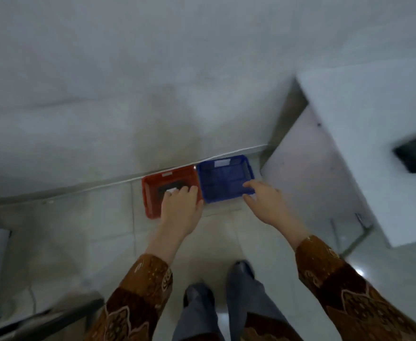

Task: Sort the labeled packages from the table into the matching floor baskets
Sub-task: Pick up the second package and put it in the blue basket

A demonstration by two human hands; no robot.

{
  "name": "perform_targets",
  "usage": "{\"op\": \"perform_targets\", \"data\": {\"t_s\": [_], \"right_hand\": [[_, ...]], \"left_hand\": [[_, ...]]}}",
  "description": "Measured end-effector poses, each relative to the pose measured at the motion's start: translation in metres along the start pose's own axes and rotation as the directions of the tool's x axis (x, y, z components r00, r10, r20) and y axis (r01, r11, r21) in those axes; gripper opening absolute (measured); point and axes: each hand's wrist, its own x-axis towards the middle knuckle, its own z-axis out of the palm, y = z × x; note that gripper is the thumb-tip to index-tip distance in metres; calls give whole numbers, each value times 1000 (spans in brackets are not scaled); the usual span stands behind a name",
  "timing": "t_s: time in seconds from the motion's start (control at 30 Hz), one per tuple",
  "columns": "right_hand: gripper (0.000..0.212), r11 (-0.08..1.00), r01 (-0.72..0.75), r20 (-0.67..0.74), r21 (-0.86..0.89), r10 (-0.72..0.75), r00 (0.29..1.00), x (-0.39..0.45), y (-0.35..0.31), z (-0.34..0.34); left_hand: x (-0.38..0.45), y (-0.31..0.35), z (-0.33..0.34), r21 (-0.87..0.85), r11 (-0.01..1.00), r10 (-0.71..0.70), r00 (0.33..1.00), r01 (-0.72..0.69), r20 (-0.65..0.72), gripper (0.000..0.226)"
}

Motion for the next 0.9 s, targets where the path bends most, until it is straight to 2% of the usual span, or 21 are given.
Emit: {"op": "perform_targets", "data": {"t_s": [0.1, 0.23, 0.33, 0.47, 0.57, 0.7, 0.8, 0.9], "right_hand": [[35, 998, -34, -128, 55, 41, 991, -42, 40, -45], [34, 993, -61, -267, 102, 86, 960, -88, 117, -94], [33, 991, -107, -365, 83, 130, 922, -99, 192, -126], [34, 984, -155, -401, 90, 178, 899, -91, 311, -166], [37, 988, -117, -396, 104, 149, 906, -71, 393, -202], [54, 994, -100, -343, 48, 110, 933, -38, 476, -251], [76, 991, -130, -266, -28, 118, 957, -2, 520, -282], [87, 986, -148, -187, -73, 133, 973, 30, 545, -298]], "left_hand": [[-1, 62, -16, -46, 990, 130, 987, -134, -92, 34], [7, 157, -19, -101, 942, 307, 944, -319, -120, 33], [26, 233, -10, -125, 894, 413, 899, -431, -146, 27], [64, 340, 20, -144, 851, 476, 858, -505, -194, 28], [98, 419, 48, -260, 855, 402, 891, -448, -211, 35], [131, 494, 82, -370, 894, 248, 967, -254, -64, 64], [153, 528, 97, -417, 895, 174, 985, -162, -9, 90], [172, 546, 103, -546, 835, 120, 992, -77, 44, 102]]}}
